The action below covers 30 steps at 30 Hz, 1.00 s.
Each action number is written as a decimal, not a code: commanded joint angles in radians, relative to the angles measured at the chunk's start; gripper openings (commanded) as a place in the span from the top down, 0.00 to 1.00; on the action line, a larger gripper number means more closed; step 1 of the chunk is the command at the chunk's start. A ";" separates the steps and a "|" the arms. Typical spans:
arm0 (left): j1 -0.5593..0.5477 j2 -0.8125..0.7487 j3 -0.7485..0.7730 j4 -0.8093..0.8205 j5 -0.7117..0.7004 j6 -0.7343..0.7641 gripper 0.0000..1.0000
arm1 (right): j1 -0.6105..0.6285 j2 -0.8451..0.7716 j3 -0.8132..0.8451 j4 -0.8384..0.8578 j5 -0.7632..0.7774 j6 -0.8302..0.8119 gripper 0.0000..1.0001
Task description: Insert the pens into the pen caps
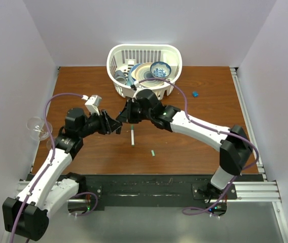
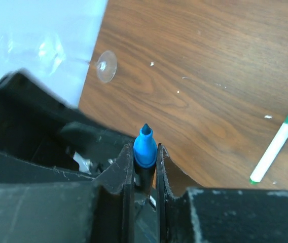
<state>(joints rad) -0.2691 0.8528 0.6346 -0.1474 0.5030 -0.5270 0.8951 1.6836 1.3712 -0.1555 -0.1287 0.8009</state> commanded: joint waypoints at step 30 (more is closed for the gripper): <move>-0.004 -0.083 -0.003 0.595 0.555 -0.518 0.83 | -0.067 -0.384 -0.251 0.533 -0.463 -0.108 1.00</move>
<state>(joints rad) -0.2749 0.7757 0.6479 0.3458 1.0386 -0.9775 0.8310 1.3334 1.1320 0.3107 -0.5865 0.6968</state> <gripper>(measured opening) 0.233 0.193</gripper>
